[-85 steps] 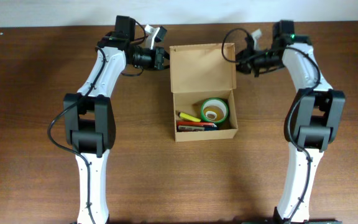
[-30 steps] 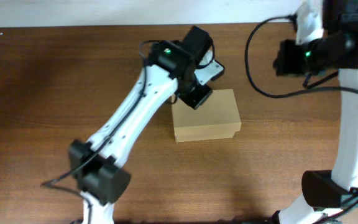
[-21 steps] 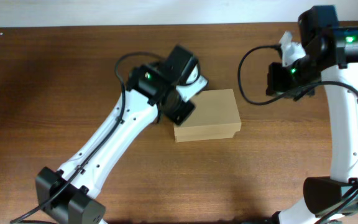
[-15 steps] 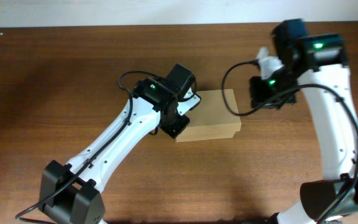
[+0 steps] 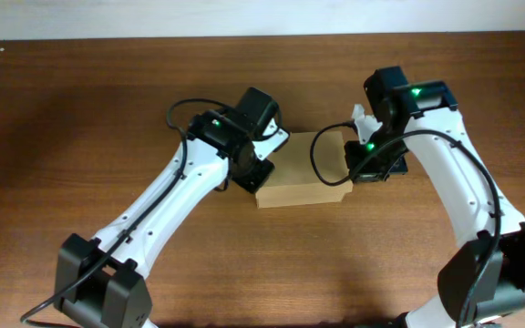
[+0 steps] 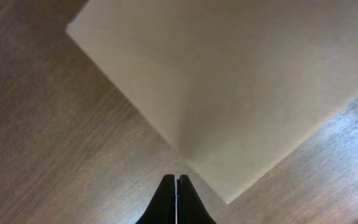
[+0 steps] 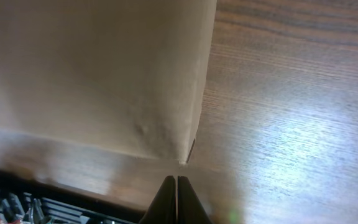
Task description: Pack container
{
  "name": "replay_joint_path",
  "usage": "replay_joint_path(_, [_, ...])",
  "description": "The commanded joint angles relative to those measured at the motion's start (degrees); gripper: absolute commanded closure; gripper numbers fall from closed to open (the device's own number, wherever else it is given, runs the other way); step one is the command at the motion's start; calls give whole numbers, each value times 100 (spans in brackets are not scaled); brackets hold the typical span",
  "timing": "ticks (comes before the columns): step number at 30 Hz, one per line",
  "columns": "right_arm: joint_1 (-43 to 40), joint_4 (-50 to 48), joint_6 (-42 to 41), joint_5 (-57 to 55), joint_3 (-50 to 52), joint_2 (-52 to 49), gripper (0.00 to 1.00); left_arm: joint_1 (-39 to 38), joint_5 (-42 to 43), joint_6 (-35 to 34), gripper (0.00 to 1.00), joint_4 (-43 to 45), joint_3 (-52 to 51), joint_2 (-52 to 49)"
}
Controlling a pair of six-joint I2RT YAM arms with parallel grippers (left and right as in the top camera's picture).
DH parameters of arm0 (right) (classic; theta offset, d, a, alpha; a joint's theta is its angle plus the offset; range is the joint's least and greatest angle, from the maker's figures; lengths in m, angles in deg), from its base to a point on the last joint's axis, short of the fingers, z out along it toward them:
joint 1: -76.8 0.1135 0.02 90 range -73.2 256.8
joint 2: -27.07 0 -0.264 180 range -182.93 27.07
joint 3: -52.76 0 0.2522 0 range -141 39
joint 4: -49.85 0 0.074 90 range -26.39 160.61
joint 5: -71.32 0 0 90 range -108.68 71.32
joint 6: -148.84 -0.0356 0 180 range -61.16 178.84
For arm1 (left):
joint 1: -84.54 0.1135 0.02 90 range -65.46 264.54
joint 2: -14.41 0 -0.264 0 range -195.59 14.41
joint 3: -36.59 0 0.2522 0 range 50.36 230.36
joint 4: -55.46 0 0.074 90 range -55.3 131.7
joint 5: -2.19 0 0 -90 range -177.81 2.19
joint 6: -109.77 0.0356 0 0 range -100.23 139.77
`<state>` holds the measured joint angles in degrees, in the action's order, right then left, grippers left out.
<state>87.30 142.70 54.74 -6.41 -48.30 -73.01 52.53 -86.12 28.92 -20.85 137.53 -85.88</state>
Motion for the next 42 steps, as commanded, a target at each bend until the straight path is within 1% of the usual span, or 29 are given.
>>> replay_joint_path(1, [15,-162,17,-7,197,-76,96,31,179,-72,98,70,-26,-197])
replay_joint_path(8, [4,-402,20,11,289,-127,96,26,369,-72,98,240,-26,-621])
replay_joint_path(14, [4,-470,20,15,308,-422,96,26,496,-72,98,256,-26,-857])
replay_joint_path(18, [4,-487,44,87,315,-614,96,39,446,-72,98,275,-26,-872])
replay_joint_path(21, [-4,-566,37,136,240,-603,96,74,232,-72,98,308,-17,-870])
replay_joint_path(25, [-125,-420,37,321,-343,-603,96,190,74,-74,98,302,214,-868])
replay_joint_path(30, [-417,31,39,337,-1596,-605,96,520,-232,-140,98,295,997,-866])
replay_joint_path(32, [-605,160,39,334,-2173,-605,96,695,-422,-142,91,295,1379,-866])
replay_joint_path(35, [-984,258,22,323,-2940,-605,96,1088,-833,-140,71,295,2011,-866])
replay_joint_path(37, [-1292,328,17,118,-3298,-605,96,1423,-1073,-140,62,295,2356,-866])
replay_joint_path(39, [-1639,389,26,-105,-3473,-605,96,1829,-1084,-140,55,302,2634,-866])
replay_joint_path(42, [-2059,415,83,-203,-3475,-621,96,2439,-1012,-140,51,321,2806,-866])
